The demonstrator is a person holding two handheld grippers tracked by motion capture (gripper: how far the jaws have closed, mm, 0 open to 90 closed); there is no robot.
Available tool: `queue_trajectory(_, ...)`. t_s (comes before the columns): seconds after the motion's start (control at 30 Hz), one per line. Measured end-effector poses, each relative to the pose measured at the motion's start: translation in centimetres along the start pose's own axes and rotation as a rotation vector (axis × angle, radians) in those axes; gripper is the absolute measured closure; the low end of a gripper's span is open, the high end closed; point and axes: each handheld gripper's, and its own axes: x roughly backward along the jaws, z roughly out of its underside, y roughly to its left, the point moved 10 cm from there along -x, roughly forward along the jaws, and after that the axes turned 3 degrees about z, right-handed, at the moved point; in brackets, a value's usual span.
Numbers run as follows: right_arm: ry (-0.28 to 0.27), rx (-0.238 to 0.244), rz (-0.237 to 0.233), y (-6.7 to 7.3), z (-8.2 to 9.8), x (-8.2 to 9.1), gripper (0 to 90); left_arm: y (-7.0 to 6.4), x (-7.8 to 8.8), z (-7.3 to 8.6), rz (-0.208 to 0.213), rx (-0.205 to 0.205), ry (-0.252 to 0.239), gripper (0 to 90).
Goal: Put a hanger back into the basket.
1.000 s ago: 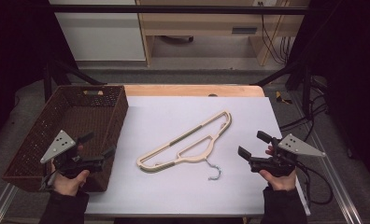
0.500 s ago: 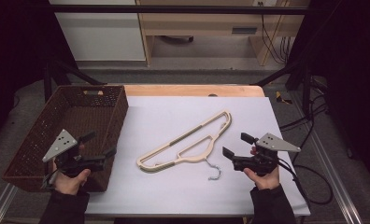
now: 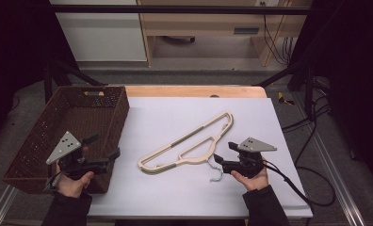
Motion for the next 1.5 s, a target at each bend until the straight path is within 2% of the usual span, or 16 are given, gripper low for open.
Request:
queue_trajectory(0.37,0.158,0.002,0.027,0.6,3.5,-3.4,50.0,-0.6,-0.3,0.1,0.011,-0.011,0.005,4.6)
queue_trajectory(0.43,0.181,-0.004,0.03,0.7,4.2,-3.9,53.7,-0.8,-0.4,0.1,0.014,-0.012,0.004,4.6)
queue_trajectory(0.47,0.184,0.014,0.025,0.6,4.4,-4.1,55.3,-0.8,-0.4,0.1,0.015,-0.013,0.003,4.6)
queue_trajectory(0.5,0.196,0.002,0.03,0.7,4.6,-4.2,56.9,-0.9,-0.4,0.1,0.016,-0.014,0.005,4.6)
queue_trajectory(0.8,0.241,-0.029,0.024,0.6,5.9,-5.4,69.5,-1.2,-0.9,0.4,0.022,-0.013,0.016,4.9)
queue_trajectory(1.0,0.245,-0.06,0.02,0.8,6.2,-5.9,78.6,-1.7,-1.3,0.7,0.032,-0.022,0.03,5.1)
queue_trajectory(1.1,0.258,-0.053,0.014,0.8,6.5,-6.0,82.5,-2.1,-1.7,1.0,0.039,-0.026,0.042,5.2)
queue_trajectory(1.2,0.26,-0.069,0.01,1.0,6.6,-6.1,86.3,-2.3,-2.0,1.3,0.045,-0.031,0.052,5.2)
queue_trajectory(1.3,0.274,-0.07,0.008,1.0,6.8,-6.1,87.7,-2.6,-2.4,1.6,0.05,-0.033,0.064,5.3)
queue_trajectory(1.33,0.276,-0.085,0.006,1.0,6.7,-6.1,87.9,-2.7,-2.5,1.6,0.051,-0.034,0.066,5.3)
queue_trajectory(1.5,0.263,-0.081,0.009,0.9,6.5,-6.1,88.6,-3.4,-2.8,1.7,0.065,-0.042,0.071,5.5)
